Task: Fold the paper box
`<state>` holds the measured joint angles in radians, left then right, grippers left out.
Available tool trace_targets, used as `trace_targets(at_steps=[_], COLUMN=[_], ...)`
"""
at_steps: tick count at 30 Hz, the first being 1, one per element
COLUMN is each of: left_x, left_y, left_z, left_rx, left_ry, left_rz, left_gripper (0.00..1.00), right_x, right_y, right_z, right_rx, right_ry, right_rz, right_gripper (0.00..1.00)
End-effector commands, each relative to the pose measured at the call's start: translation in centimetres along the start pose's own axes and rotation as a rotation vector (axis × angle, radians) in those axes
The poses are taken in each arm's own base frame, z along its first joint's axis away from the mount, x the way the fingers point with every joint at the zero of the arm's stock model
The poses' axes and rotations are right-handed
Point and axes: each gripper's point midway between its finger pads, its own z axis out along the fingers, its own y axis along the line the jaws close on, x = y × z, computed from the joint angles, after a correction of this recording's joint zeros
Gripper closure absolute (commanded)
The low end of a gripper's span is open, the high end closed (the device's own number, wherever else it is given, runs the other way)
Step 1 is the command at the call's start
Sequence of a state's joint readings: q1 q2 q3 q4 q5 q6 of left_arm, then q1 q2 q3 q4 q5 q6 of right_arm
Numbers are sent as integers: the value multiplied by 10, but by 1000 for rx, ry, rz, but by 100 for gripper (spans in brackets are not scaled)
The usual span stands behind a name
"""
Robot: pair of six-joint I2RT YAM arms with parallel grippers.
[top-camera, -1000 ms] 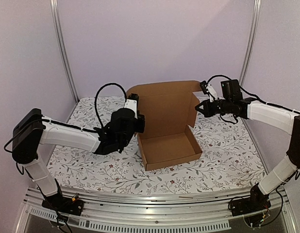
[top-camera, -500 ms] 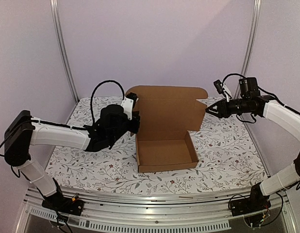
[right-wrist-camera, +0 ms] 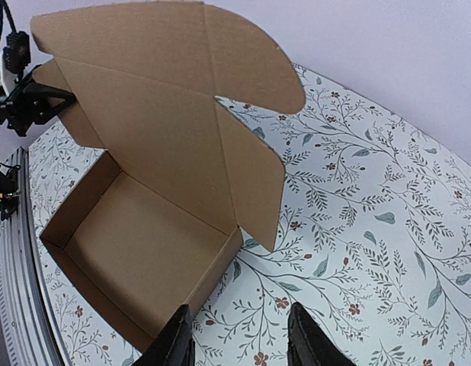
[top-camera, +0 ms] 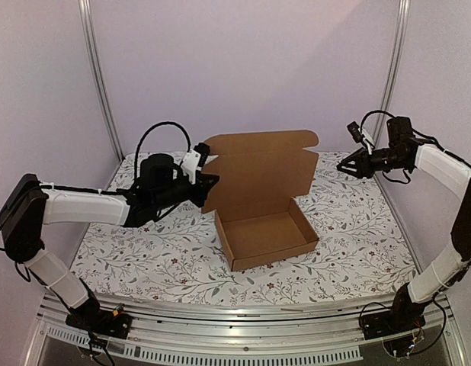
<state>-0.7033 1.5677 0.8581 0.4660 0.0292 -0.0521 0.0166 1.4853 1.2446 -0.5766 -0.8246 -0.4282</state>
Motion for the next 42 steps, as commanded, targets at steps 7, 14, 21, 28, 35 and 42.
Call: trace_targets(at_steps=[7,14,21,28,35,42], left_x=[3,2,0,3,18,23], left_y=[-19,-9,17,29,32,29], left_z=[-17,-19,-17,-4,2,5], left_rx=[164,138,26,-37,-47,-31], left_ry=[5,3,-22,-11,10,5], left_rz=[-1,10,-14,-55,-66,-97], left_gripper=[100,100,98,99,99,99], right_x=[-11,1,4,23,41,52], right_y=[-100,-30,33,78,115,141], right_z=[80,121,97,70,43,31], right_rx=[43,-195,-423,-546,-640,-703], right_ry=[-20,23,-15,41,57,66], right_rz=[173,45,-19,-35,-101,-142], right_gripper=[60,59,55,48,44,39])
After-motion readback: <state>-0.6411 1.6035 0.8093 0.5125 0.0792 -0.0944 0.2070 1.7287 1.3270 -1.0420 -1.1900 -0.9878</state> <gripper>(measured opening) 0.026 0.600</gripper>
